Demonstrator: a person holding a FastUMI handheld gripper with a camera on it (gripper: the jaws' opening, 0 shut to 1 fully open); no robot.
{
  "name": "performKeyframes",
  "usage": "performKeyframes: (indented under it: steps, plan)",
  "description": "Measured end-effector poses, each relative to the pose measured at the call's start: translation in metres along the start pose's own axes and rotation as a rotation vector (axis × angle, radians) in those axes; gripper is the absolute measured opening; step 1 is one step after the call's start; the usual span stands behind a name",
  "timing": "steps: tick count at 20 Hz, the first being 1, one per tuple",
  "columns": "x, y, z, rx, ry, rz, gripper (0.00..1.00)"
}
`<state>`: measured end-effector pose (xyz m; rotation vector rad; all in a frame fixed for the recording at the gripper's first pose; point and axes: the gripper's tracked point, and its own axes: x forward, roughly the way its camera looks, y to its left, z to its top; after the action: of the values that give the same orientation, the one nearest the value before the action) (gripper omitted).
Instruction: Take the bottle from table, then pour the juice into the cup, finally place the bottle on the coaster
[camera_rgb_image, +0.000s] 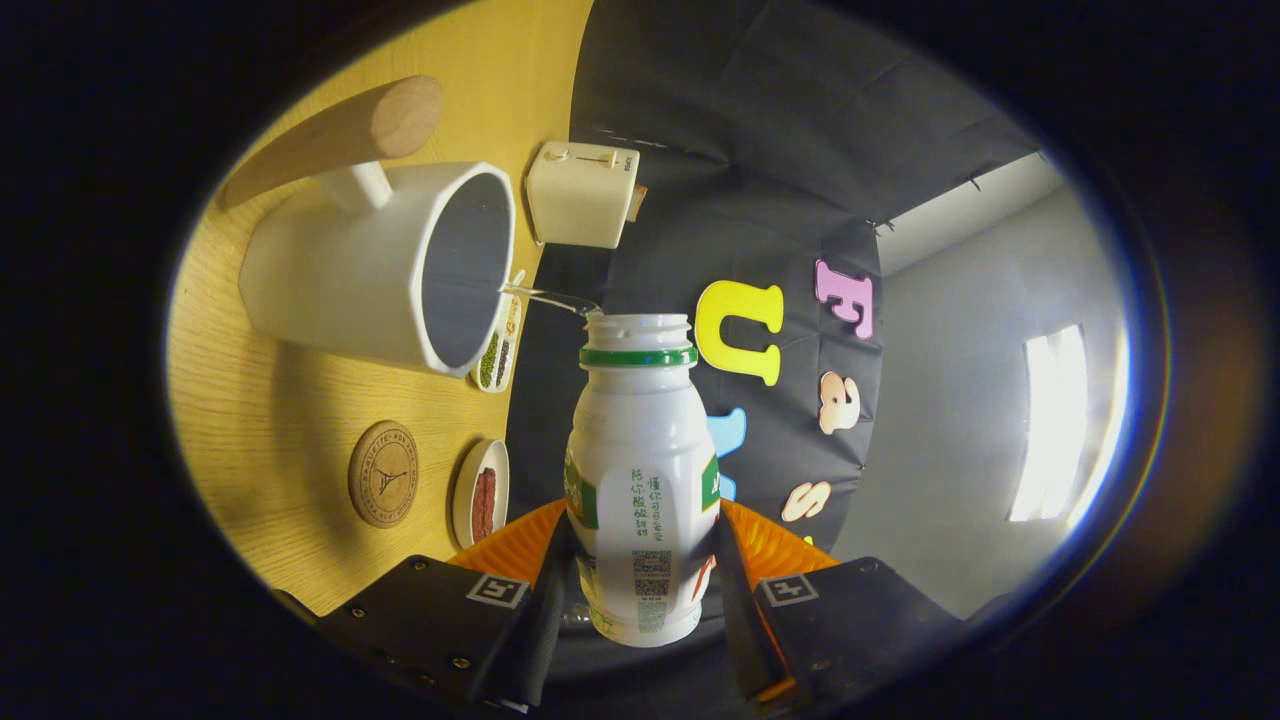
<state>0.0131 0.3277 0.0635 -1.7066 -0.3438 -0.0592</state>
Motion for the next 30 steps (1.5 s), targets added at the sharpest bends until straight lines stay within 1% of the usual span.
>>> performKeyframes:
  steps: [14,30]
  plan:
    - [0.002,-0.006,-0.004,-0.028,0.001,-0.005,0.69]
    - [0.006,-0.018,-0.004,-0.080,-0.024,-0.032,0.70]
